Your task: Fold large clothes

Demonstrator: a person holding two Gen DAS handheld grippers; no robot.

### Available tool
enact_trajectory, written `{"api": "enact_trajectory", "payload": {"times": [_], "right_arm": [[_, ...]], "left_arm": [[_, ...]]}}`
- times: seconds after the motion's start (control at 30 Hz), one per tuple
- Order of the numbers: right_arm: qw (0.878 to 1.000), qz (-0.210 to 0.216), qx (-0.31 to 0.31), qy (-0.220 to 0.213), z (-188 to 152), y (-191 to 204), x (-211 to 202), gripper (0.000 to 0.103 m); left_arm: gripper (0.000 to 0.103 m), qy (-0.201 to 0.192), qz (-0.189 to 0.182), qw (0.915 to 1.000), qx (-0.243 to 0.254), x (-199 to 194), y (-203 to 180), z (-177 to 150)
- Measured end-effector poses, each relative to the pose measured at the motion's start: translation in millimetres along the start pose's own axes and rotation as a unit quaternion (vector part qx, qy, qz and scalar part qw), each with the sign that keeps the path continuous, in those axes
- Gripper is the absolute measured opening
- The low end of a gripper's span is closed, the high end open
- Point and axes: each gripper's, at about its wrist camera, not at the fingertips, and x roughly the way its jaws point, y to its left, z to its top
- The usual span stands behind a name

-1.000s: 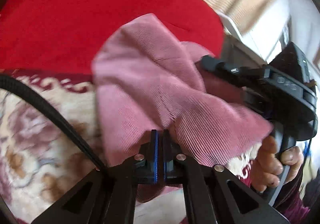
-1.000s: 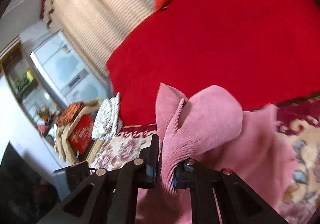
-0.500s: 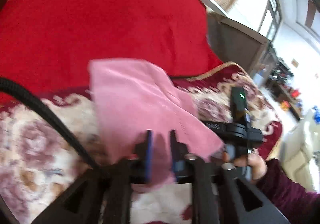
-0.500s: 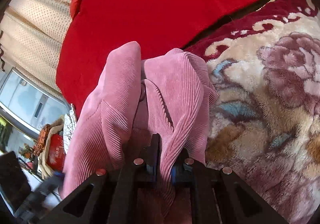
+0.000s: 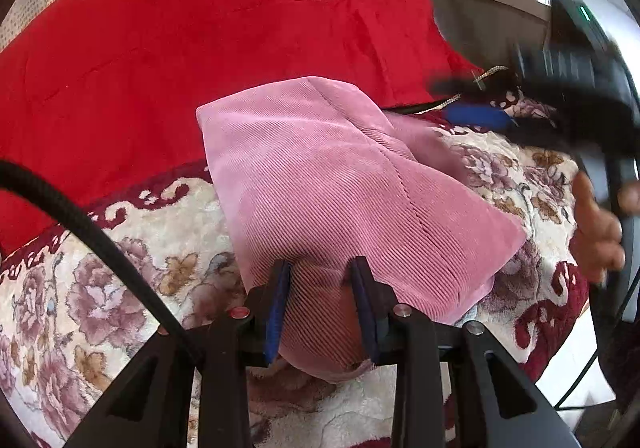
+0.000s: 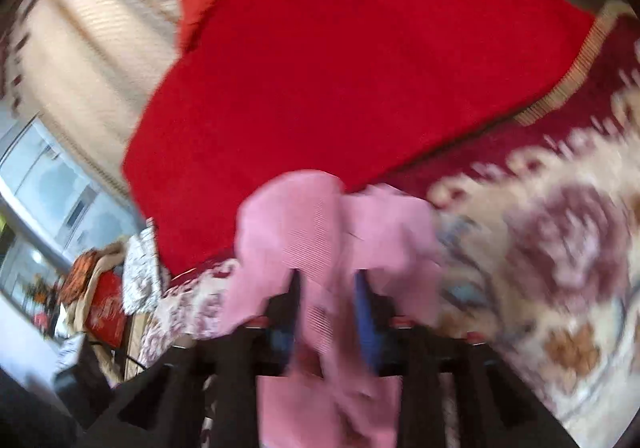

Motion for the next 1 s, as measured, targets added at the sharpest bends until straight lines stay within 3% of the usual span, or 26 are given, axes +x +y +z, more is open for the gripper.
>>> {"api": "enact_trajectory", "payload": {"times": [0.03,0.17,0.23,0.3,0.33,0.37,0.4,0.5,0.6,0.7,1.0], "right_arm": [[1.0,0.02,-0.008,0.001,6,10,5,0.062],[0.998,0.039,-0.042,-0.016,23,44,22,0.062],[0.998,0.052,-0.04,0.01,31,46,46,0.06],[0.998,0.023,-0.018,0.055,32,31,82,0.052],[0.996,-0.002,0.003,0.093,28,15,108,0.029],[0.989,-0.035,0.028,0.138,21,-6,133,0.023],[0.985,-0.022,0.065,0.16,15,-27,148,0.023],[0.982,0.012,0.118,0.147,16,-48,138,0.019],[0.989,-0.014,0.061,0.136,14,-31,116,0.019],[0.991,-0.006,0.044,0.123,10,-19,89,0.024],[0.996,0.023,-0.057,0.069,-12,28,-3,0.024]], "left_arm": [[0.032,0.0,0.002,1.0,0.005,1,-1,2],[0.032,-0.001,-0.003,0.9999,0.017,2,0,1],[0.032,-0.004,-0.012,0.9997,0.02,3,3,1],[0.032,-0.007,-0.024,0.9995,0.019,3,6,0],[0.033,-0.01,-0.032,0.9992,0.019,4,7,0],[0.033,-0.012,-0.037,0.999,0.019,6,7,0],[0.033,-0.013,-0.04,0.999,0.014,8,8,1],[0.034,-0.012,-0.05,0.9987,0.004,5,12,3],[0.039,-0.017,-0.07,0.9967,-0.038,-4,26,-1],[0.046,-0.031,-0.092,0.9928,-0.07,-21,37,-9],[0.046,-0.042,-0.067,0.9959,-0.044,-47,35,-25]]}}
